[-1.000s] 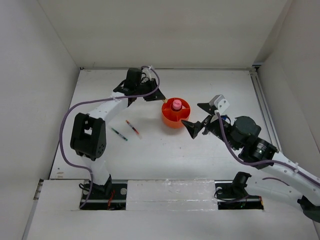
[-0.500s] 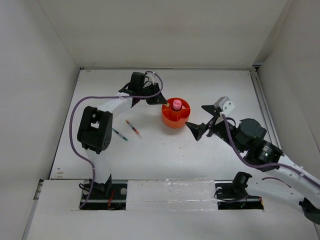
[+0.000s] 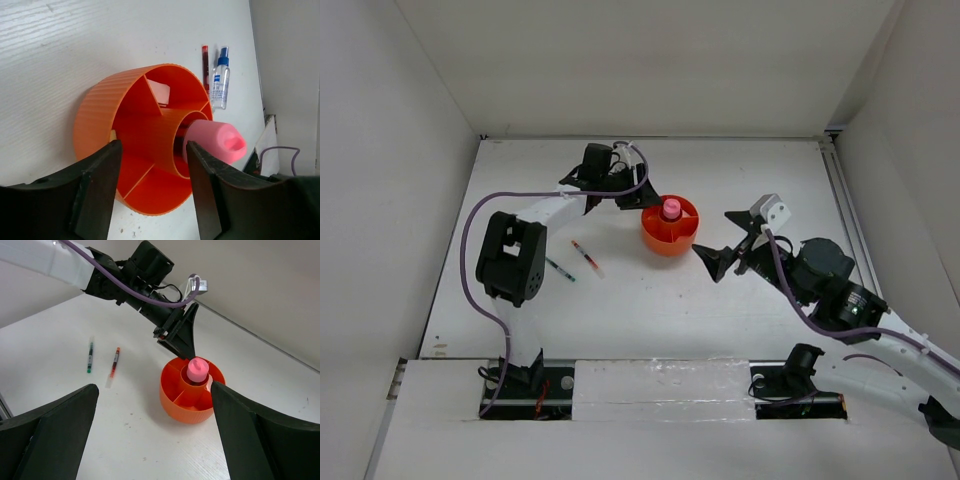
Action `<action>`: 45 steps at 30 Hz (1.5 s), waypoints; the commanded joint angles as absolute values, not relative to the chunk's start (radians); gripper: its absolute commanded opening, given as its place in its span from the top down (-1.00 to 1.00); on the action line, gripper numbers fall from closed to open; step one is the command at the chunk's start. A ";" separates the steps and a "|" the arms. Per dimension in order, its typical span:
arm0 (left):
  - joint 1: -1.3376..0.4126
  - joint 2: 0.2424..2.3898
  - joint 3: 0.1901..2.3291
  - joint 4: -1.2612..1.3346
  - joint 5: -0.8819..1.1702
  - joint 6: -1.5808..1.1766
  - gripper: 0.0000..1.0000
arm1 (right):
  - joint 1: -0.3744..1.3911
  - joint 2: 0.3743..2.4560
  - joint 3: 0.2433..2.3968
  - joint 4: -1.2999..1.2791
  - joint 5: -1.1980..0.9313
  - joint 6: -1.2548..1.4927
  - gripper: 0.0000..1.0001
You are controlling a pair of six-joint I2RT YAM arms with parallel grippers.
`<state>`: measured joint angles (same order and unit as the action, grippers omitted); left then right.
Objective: Sort the stationery into containers
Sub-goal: Place the stationery in the storage box, then pick up the stationery from the corner of the board.
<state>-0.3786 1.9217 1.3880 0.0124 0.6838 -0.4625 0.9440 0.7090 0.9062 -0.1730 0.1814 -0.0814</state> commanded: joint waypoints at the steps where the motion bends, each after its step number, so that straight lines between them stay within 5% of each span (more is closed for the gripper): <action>1: -0.379 1.888 1.420 0.037 0.699 -0.459 -0.03 | 0.951 0.707 0.908 -0.155 0.215 -0.072 -1.00; 10: -0.379 1.786 1.411 0.055 0.699 -0.486 -0.74 | 0.942 0.729 0.908 -0.201 0.463 0.047 -1.00; 11: -0.379 1.764 1.411 0.055 0.699 -0.497 -0.99 | 0.942 0.729 0.908 -0.201 0.472 0.060 -1.00; 18: -0.379 1.648 1.411 0.025 0.574 -0.557 -1.00 | 0.812 0.840 0.959 -0.401 0.697 0.316 -1.00; 27: -0.379 1.484 1.477 -0.380 0.140 -0.581 -1.00 | 0.413 1.129 0.973 -0.552 0.558 0.549 -1.00; 39: -0.379 1.232 1.298 -0.456 0.127 -0.451 -1.00 | 0.209 1.278 0.906 -0.368 0.445 0.586 -0.93; 45: -0.379 1.223 1.281 -0.448 0.150 -0.451 -1.00 | 0.248 1.387 0.922 -0.405 0.403 0.623 -0.87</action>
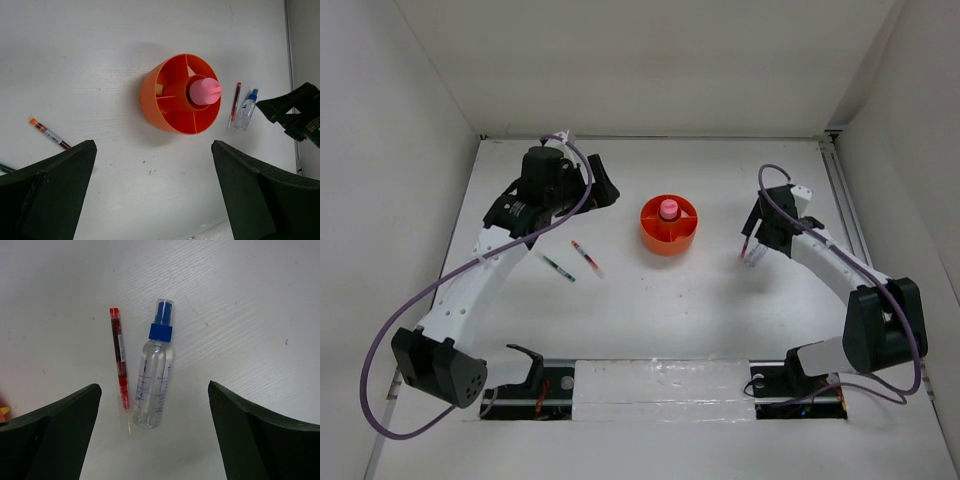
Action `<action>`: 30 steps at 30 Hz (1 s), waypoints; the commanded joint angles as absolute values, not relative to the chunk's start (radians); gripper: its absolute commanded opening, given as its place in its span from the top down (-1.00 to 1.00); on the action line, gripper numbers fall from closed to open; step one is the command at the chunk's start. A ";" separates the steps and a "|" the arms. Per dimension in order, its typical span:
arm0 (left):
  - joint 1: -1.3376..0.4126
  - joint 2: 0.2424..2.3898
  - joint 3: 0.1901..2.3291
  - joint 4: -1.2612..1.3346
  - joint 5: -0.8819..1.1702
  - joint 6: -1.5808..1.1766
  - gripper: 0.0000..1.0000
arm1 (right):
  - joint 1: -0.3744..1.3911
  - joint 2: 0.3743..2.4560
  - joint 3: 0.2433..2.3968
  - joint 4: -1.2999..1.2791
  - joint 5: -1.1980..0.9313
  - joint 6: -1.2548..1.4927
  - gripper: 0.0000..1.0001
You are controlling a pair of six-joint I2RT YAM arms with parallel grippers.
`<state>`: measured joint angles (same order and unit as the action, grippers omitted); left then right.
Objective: Sort the stationery into containers
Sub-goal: Pick up the stationery from the corner of the board.
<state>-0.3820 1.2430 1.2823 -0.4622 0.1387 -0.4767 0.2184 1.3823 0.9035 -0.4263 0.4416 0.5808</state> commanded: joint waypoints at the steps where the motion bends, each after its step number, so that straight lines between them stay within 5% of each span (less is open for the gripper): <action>1: -0.379 1.223 1.281 -0.448 0.150 -0.451 -1.00 | 0.276 1.400 0.922 -0.405 0.444 0.638 -0.87; 14: -0.379 1.186 1.272 -0.439 0.178 -0.442 -1.00 | 0.278 1.447 0.839 -0.402 0.422 0.704 -0.79; 30: -0.379 1.158 1.272 -0.430 0.207 -0.442 -1.00 | 0.172 1.540 0.888 -0.456 0.302 0.650 -0.39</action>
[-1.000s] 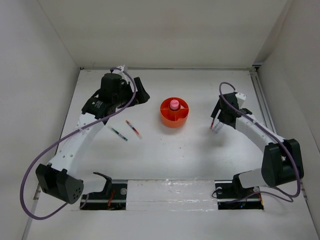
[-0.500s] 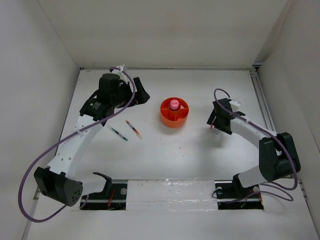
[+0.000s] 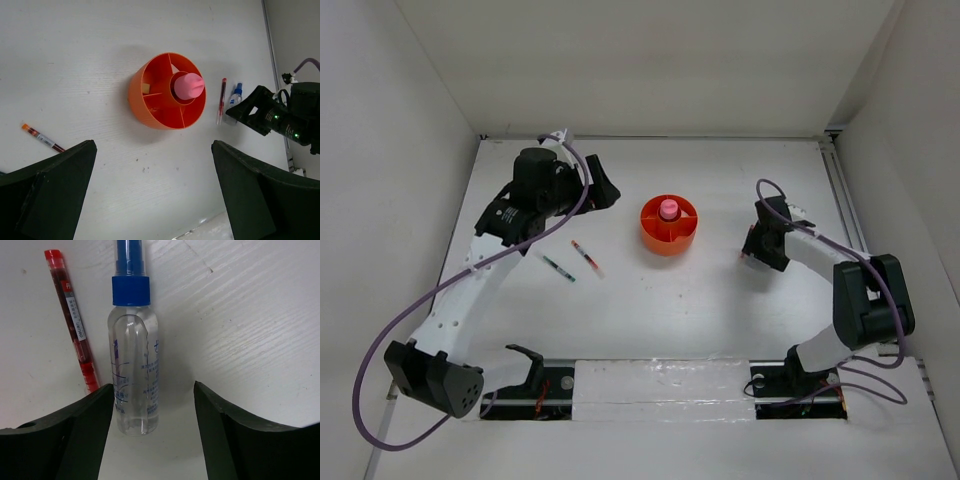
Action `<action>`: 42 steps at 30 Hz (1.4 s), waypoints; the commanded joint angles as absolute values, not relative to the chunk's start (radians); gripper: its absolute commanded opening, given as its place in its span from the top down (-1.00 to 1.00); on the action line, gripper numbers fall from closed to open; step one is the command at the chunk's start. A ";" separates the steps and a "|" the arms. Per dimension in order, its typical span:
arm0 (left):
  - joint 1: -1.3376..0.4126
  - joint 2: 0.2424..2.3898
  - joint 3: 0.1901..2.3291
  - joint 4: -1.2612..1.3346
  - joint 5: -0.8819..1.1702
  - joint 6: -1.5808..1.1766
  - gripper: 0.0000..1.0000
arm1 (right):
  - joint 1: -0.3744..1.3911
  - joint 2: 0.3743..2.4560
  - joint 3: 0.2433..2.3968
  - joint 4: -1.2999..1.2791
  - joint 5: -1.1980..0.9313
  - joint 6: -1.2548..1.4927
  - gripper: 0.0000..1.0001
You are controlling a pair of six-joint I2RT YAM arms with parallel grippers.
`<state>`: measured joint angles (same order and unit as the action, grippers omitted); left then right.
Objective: Sort the stationery into containers
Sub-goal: Pick up the stationery from the corner of the board.
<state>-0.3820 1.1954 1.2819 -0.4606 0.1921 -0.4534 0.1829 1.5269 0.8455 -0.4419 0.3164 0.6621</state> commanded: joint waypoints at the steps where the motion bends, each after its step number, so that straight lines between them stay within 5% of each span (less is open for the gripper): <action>1: -0.379 1.158 1.272 -0.430 0.207 -0.442 -1.00 | 0.172 1.540 0.888 -0.465 0.292 0.650 -0.39; 9: -0.348 1.167 1.281 -0.420 0.265 -0.433 -1.00 | 0.141 1.552 0.877 -0.465 0.245 0.629 -0.04; 13: -0.336 1.167 1.281 -0.420 0.265 -0.433 -1.00 | 0.121 1.552 0.877 -0.465 0.245 0.609 0.58; 17: -0.336 1.167 1.272 -0.420 0.265 -0.433 -1.00 | 0.112 1.543 0.877 -0.456 0.245 0.585 1.00; 26: -0.336 1.167 1.233 -0.312 0.489 -0.423 -1.00 | 0.161 1.241 0.887 -0.505 0.304 0.532 1.00; 32: -0.347 1.108 1.181 -0.105 0.676 -0.483 -1.00 | 0.268 0.994 0.874 -0.323 0.068 0.356 1.00; 37: -0.385 1.085 1.135 0.000 0.791 -0.529 -1.00 | 0.438 0.992 0.903 -0.180 -0.190 0.269 1.00; 42: -0.385 1.065 1.066 0.139 0.919 -0.572 -1.00 | 0.606 1.057 0.974 -0.132 -0.195 0.230 1.00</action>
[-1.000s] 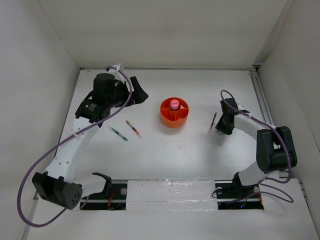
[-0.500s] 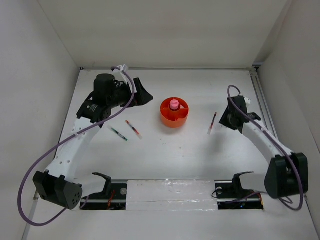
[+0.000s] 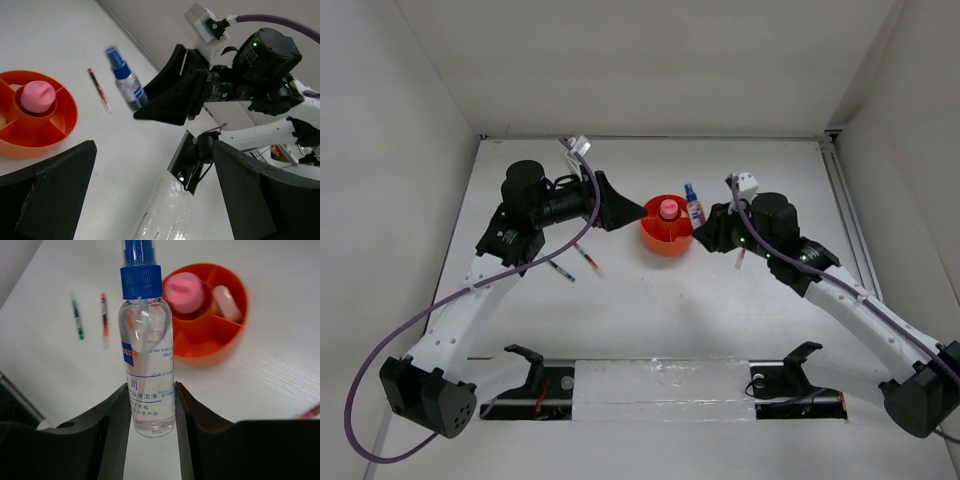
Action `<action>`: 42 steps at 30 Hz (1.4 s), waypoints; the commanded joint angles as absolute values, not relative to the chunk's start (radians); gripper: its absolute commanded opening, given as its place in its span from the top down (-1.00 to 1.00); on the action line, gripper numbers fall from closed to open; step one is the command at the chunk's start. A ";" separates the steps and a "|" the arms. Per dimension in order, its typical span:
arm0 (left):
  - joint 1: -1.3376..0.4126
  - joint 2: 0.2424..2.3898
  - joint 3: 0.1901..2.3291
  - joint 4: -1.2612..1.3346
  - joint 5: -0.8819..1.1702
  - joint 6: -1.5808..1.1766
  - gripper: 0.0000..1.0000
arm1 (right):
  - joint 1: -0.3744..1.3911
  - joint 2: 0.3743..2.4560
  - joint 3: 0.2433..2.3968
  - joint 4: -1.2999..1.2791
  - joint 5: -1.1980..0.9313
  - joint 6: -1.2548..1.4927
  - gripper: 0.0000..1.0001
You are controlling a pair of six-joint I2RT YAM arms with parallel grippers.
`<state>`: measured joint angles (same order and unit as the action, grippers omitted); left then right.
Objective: Sort the stationery into containers
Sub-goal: Pick up the stationery from the corner of the board.
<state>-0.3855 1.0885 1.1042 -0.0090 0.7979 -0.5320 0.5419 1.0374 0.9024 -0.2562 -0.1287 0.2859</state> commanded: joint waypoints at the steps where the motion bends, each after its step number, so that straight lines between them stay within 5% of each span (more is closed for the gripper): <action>1: -0.385 1.055 1.034 0.165 0.946 -0.583 -1.00 | 0.642 1.068 0.974 -0.102 -0.207 0.221 1.00; 17: -0.385 1.065 0.999 0.175 0.891 -0.588 -0.97 | 0.788 1.152 1.048 0.159 -0.373 0.337 1.00; 28: -0.385 1.065 1.017 0.157 0.842 -0.578 -0.53 | 0.828 1.220 1.088 0.245 -0.485 0.388 1.00; 32: -0.385 1.065 1.039 0.132 0.790 -0.578 0.05 | 0.838 1.220 1.088 0.264 -0.485 0.397 1.00; 33: -0.385 1.065 1.052 0.121 0.758 -0.578 0.43 | 0.838 1.220 1.078 0.264 -0.485 0.397 1.00; 36: -0.385 1.074 1.062 0.100 0.735 -0.569 1.00 | 0.838 1.220 1.078 0.273 -0.476 0.397 1.00; 39: -0.385 1.085 1.062 0.100 0.706 -0.569 1.00 | 0.838 1.203 1.060 0.259 -0.430 0.397 -0.06; 41: -0.385 1.098 1.072 0.091 0.632 -0.569 1.00 | 0.838 1.172 1.049 0.189 -0.312 0.381 -0.99; 42: -0.385 1.098 1.072 0.091 0.612 -0.569 1.00 | 0.828 1.134 1.037 0.154 -0.264 0.370 -1.00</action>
